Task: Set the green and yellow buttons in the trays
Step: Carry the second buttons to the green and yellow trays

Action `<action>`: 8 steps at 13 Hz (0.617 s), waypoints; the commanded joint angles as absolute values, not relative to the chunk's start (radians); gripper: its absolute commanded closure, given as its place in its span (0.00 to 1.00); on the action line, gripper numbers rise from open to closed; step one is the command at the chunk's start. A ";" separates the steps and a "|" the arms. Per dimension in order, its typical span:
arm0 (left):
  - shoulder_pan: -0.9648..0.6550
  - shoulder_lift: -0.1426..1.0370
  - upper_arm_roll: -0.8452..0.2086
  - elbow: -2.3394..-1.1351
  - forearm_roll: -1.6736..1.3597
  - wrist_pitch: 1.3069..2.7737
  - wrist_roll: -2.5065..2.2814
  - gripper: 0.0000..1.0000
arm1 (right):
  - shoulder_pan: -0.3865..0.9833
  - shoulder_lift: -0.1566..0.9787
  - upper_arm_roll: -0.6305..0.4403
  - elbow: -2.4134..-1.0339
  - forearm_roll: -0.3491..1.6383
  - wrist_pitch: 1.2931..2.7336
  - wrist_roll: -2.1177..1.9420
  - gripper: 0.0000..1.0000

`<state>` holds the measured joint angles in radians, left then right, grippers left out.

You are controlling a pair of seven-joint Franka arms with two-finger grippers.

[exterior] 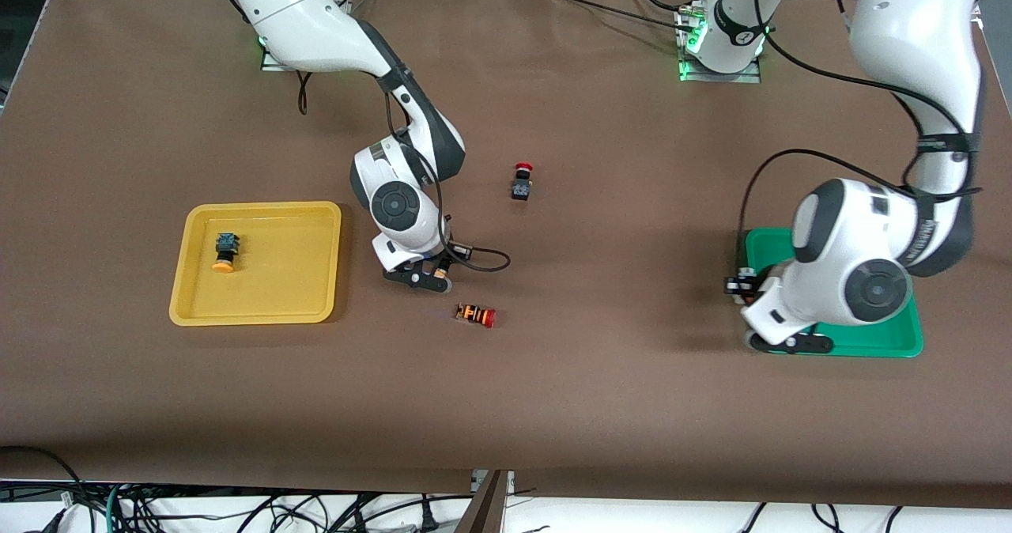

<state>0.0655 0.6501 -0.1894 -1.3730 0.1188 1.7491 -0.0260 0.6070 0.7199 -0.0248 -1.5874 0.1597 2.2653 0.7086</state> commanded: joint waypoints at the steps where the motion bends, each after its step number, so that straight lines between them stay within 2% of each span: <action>1: 0.170 0.621 -0.201 -1.416 0.149 1.758 0.173 0.90 | 0.594 0.652 -0.037 -1.591 0.175 2.195 0.649 0.85; 3: 0.222 0.630 -0.202 -1.437 0.231 1.810 0.288 0.90 | 0.563 0.631 -0.037 -1.591 0.175 2.165 0.602 0.85; 6: 0.305 0.640 -0.201 -1.535 0.313 2.015 0.464 0.89 | 0.496 0.608 -0.047 -1.589 0.175 2.076 0.447 0.85; 8: 0.343 0.653 -0.201 -1.581 0.328 2.127 0.541 0.88 | 0.488 0.598 -0.107 -1.591 0.175 2.014 0.338 0.85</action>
<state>0.3100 0.6600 -0.1867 -1.5247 0.2935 2.0403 0.4631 0.4982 0.6194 -0.0729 -1.5824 0.1596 2.0673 0.4332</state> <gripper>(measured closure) 0.586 0.595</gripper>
